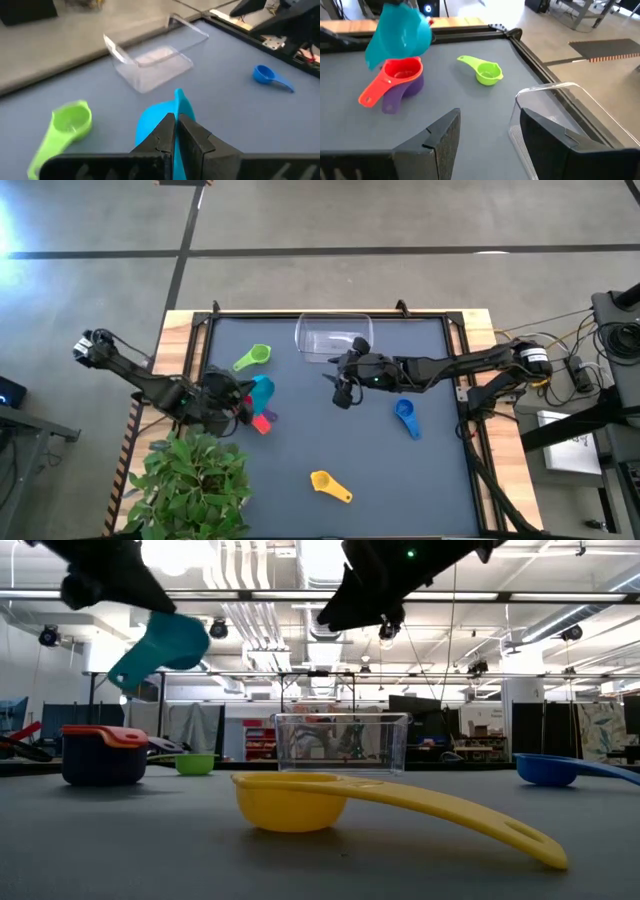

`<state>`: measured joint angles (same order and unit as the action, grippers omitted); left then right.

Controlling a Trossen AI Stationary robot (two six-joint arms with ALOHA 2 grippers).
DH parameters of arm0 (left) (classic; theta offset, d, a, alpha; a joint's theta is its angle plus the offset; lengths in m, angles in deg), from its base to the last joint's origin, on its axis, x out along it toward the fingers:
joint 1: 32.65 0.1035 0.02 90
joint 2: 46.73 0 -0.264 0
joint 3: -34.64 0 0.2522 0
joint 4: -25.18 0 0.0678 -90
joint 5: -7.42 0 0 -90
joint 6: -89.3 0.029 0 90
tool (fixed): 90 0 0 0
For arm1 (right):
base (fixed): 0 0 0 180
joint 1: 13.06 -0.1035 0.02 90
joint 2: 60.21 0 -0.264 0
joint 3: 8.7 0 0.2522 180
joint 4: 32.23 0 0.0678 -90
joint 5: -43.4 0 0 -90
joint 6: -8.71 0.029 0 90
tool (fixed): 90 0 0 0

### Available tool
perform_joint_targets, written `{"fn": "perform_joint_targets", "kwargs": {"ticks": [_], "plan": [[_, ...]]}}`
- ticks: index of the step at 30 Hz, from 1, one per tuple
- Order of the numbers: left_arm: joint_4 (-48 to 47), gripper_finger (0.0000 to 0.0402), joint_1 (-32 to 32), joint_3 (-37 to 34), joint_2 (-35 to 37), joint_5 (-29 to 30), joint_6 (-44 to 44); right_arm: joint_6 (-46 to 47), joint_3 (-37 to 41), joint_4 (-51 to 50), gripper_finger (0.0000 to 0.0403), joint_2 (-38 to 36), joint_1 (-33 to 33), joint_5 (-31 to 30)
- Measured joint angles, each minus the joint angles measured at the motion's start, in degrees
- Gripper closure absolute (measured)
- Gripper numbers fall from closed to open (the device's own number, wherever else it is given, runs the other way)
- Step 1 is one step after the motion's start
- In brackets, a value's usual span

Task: Nest measuring cups in basket
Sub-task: Stack the light blue measuring cup on top of the red measuring cup

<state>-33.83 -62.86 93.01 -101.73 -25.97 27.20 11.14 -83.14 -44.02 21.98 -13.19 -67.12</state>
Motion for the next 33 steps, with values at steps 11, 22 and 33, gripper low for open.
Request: {"fn": "perform_joint_targets", "kwargs": {"ticks": [11,22,33], "plan": [[-7.9,0.0401,-9.0,-5.2,2.6,0.8,-25.4,0.8,6.8,3.5,0.0209,-4.9,0.0,1.5],[-8.4,0.0401,-12.4,-10.9,2.6,-2.1,-39.9,0.7,7.5,4.0,0.0209,-5.3,0.0,1.6],[-11.3,0.0401,-12.4,-14.6,3.1,-11.2,-45.4,0.4,7.5,4.4,0.0209,-5.2,0.0,1.6]]}}
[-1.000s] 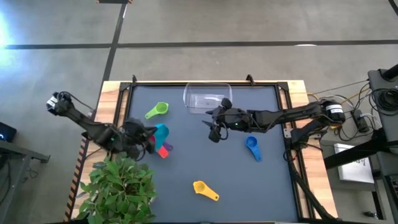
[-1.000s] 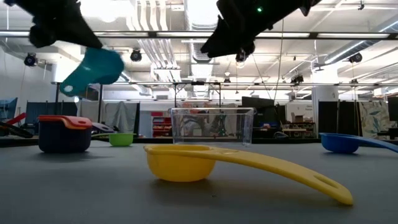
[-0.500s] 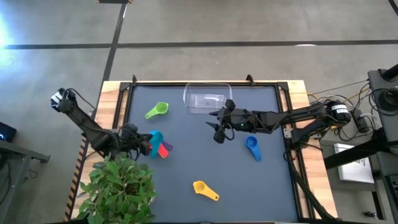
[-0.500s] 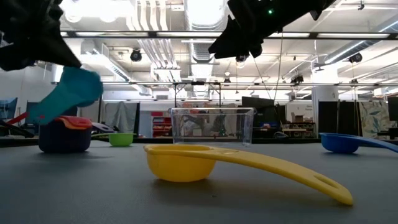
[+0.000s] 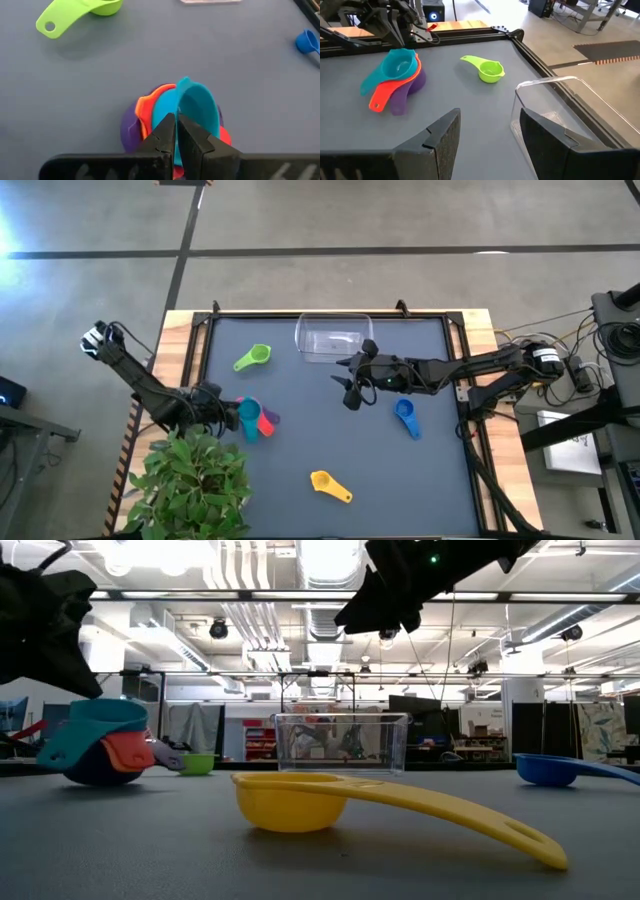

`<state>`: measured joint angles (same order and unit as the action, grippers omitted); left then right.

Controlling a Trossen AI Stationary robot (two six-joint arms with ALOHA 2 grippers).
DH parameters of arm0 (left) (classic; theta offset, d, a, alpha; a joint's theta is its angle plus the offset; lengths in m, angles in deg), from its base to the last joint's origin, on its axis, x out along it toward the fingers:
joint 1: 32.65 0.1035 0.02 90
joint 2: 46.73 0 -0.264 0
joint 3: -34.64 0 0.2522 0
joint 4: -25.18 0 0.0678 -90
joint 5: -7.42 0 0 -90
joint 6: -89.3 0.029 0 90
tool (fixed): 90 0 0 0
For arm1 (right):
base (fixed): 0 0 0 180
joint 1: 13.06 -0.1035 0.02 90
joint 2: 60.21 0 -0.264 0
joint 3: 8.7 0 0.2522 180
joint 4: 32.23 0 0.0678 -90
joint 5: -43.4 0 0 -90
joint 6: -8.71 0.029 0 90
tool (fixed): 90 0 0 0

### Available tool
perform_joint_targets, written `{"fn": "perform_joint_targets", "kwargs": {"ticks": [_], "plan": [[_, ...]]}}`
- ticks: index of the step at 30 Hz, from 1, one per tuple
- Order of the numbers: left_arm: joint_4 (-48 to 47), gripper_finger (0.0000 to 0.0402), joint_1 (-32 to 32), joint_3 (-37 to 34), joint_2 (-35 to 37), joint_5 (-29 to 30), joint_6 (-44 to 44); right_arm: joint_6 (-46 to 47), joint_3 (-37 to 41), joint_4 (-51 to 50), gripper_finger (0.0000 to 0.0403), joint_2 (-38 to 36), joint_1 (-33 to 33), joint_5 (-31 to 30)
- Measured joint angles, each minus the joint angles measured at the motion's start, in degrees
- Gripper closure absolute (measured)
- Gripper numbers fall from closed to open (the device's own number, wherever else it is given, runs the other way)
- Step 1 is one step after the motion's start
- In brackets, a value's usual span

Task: Nest measuring cups in basket
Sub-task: Stack the light blue measuring cup on top of the red measuring cup, then stack the green measuring cup on top of the light blue measuring cup

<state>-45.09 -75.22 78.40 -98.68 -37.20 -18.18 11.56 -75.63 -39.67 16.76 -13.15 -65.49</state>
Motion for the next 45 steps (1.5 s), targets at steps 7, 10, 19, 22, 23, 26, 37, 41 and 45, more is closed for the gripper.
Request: {"fn": "perform_joint_targets", "kwargs": {"ticks": [7,10,19,22,23,26,37,41,45], "plan": [[-1.3,0.0375,0.0,1.0,2.7,-0.5,2.9,-2.0,0.0,0.8,0.0209,0.0,0.0,0.0],[-1.9,0.0354,0.0,1.5,4.3,-0.6,4.9,-4.0,0.0,0.8,0.0209,0.0,0.0,0.0],[-3.5,0.0329,0.0,4.0,6.4,10.1,17.5,-4.7,0.0,-4.5,0.0209,-3.8,-0.2,3.1],[-2.4,0.0329,0.0,4.0,5.8,16.0,19.7,-2.3,0.8,-9.0,0.0209,-6.5,-0.8,3.9],[-2.0,0.0329,0.0,3.8,5.4,17.9,20.2,-0.5,1.2,-10.5,0.0209,-7.5,-0.8,3.9],[1.0,0.0329,0.0,3.0,3.9,23.8,20.8,4.7,2.5,-16.9,0.0209,-10.1,-0.7,2.7],[10.7,0.033,0.1,1.9,-2.5,31.6,29.0,21.5,7.6,-42.2,0.0209,-16.4,-0.6,-2.6],[9.7,0.0349,2.2,1.8,-1.7,26.5,29.3,22.6,8.3,-42.0,0.0209,-15.8,-0.6,-2.6],[9.6,0.0376,9.1,1.8,-0.3,16.5,34.8,22.5,8.3,-41.2,0.0209,-14.6,-0.6,-3.8]]}}
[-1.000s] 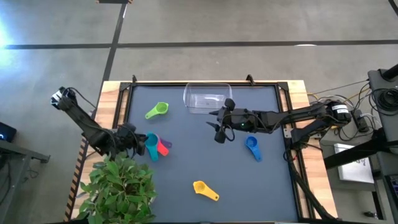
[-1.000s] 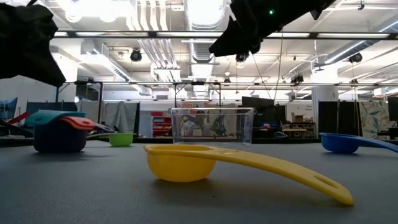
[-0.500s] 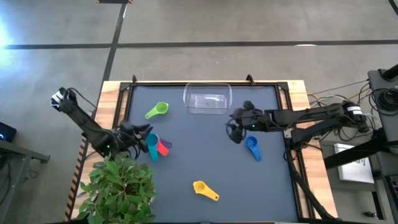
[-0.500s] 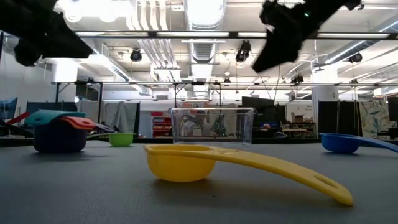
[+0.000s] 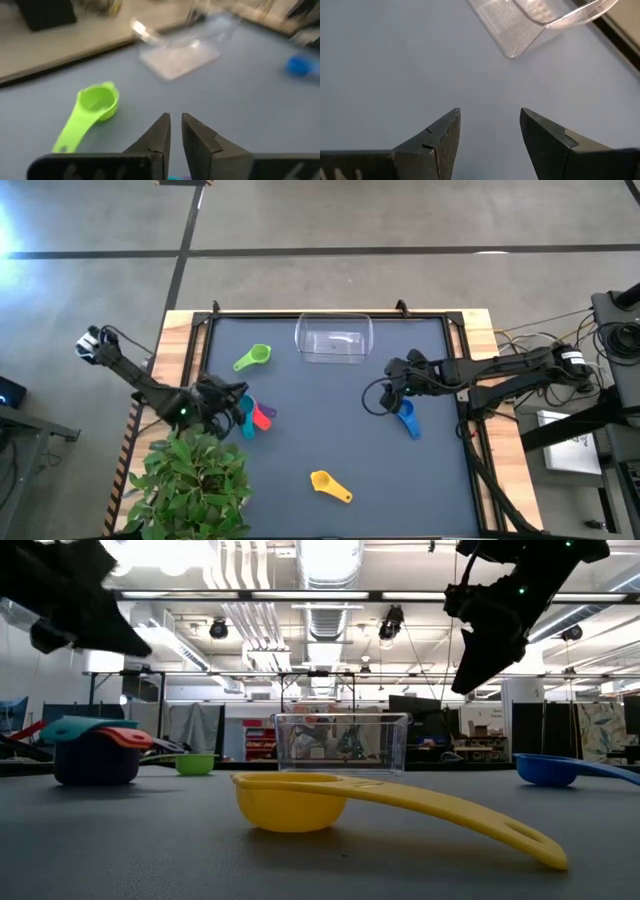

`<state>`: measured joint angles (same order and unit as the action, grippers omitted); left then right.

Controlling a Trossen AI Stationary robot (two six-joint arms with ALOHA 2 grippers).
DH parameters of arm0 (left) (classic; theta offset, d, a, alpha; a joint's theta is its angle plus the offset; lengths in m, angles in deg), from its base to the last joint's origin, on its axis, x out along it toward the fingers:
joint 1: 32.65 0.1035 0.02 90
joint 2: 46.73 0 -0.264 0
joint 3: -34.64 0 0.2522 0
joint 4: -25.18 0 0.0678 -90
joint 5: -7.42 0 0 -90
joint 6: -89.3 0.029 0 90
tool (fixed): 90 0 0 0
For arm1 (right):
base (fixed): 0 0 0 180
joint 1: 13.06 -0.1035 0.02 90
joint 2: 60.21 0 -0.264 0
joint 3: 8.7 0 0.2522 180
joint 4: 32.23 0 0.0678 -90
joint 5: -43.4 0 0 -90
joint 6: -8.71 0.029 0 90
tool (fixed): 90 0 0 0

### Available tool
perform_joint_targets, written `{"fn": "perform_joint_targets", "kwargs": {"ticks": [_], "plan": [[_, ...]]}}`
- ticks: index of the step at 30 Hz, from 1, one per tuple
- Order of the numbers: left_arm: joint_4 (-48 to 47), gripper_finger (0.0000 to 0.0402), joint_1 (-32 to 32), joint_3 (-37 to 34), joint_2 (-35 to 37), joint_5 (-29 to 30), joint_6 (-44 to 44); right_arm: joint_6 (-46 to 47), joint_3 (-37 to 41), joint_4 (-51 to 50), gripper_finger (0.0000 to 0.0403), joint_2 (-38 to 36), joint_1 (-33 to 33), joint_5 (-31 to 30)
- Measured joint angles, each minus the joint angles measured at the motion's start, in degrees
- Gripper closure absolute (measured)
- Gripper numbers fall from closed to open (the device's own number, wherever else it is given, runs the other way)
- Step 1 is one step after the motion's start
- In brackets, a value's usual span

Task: Nest measuring cups in basket
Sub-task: Stack the green measuring cup on top of the light blue measuring cup

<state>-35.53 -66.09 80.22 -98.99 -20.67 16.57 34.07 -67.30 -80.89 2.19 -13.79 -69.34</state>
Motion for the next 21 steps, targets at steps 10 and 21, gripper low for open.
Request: {"fn": "perform_joint_targets", "kwargs": {"ticks": [10,21], "plan": [[3.7,0.0374,30.0,0.0,5.1,-24.1,29.4,-5.3,0.0,4.3,0.0209,1.6,0.0,-1.4],[12.8,0.0233,61.4,0.0,1.9,-48.5,58.9,-9.9,0.5,6.6,0.0209,1.5,0.0,-2.8]]}}
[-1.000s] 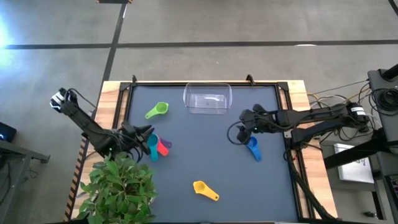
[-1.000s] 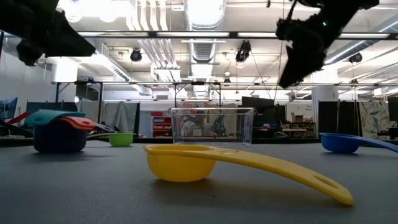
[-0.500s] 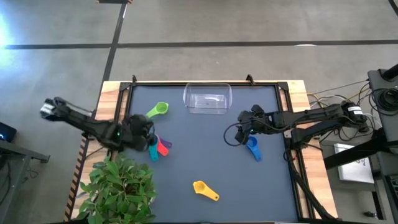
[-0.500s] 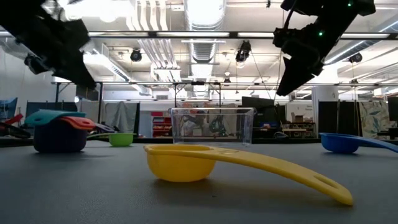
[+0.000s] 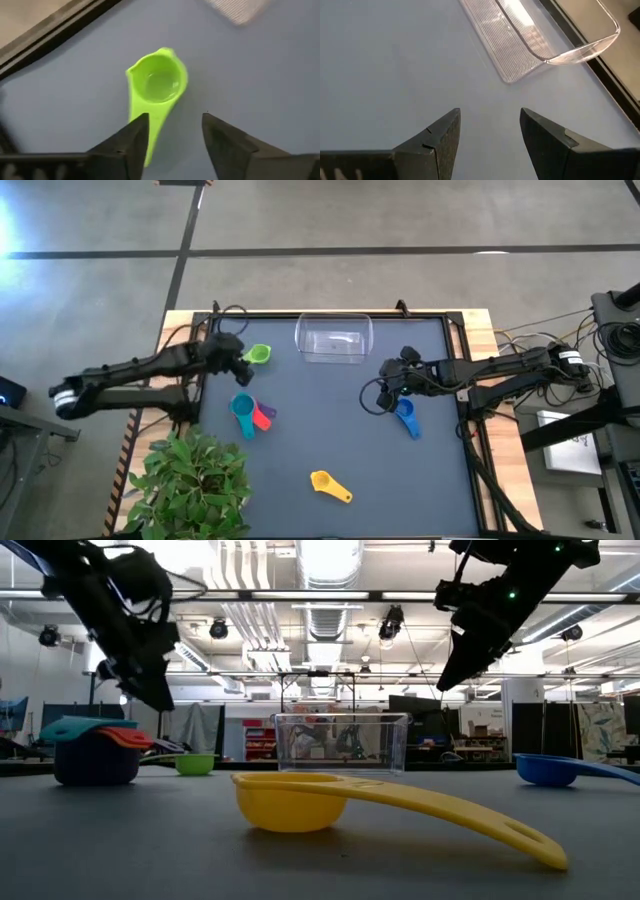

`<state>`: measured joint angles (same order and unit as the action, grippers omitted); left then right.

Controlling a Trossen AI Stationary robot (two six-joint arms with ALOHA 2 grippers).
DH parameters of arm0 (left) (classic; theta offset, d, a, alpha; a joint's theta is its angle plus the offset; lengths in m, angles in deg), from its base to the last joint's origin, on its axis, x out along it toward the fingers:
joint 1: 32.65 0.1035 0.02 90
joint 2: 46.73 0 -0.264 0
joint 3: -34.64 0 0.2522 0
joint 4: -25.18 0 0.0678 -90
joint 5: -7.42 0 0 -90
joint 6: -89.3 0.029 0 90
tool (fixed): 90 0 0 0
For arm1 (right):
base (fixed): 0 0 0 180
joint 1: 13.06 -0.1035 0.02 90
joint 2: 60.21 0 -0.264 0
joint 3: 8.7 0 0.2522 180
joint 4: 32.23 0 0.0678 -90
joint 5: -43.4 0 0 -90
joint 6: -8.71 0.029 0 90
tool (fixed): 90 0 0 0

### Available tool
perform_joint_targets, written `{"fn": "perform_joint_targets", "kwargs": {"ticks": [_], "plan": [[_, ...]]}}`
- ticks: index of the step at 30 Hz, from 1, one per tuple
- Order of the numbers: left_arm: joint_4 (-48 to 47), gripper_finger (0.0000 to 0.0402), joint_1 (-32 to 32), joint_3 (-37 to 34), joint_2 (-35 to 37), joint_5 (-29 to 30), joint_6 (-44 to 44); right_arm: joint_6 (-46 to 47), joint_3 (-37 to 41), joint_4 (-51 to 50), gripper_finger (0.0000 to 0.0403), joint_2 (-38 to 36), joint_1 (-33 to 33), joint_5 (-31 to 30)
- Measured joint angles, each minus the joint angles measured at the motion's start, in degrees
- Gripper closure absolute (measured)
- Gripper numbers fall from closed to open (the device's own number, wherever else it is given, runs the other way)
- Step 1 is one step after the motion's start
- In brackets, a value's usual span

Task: Nest measuring cups in basket
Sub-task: Stack the green measuring cup on top of the light blue measuring cup

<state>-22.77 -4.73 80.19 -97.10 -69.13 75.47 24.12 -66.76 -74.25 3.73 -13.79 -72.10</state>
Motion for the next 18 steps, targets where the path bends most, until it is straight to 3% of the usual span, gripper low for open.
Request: {"fn": "perform_joint_targets", "kwargs": {"ticks": [4,8,18], "plan": [[1.3,0.0194,3.7,0.0,-3.3,-3.6,2.1,-0.7,0.4,0.5,0.0209,0.0,0.0,-0.1],[4.0,0.0175,4.6,0.0,-7.8,0.3,-1.0,-1.8,0.7,2.1,0.0209,0.0,0.0,-0.1],[7.2,0.0194,8.9,2.3,-20.4,5.6,-9.6,-2.6,1.0,3.7,0.0209,0.0,0.0,0.0]]}}
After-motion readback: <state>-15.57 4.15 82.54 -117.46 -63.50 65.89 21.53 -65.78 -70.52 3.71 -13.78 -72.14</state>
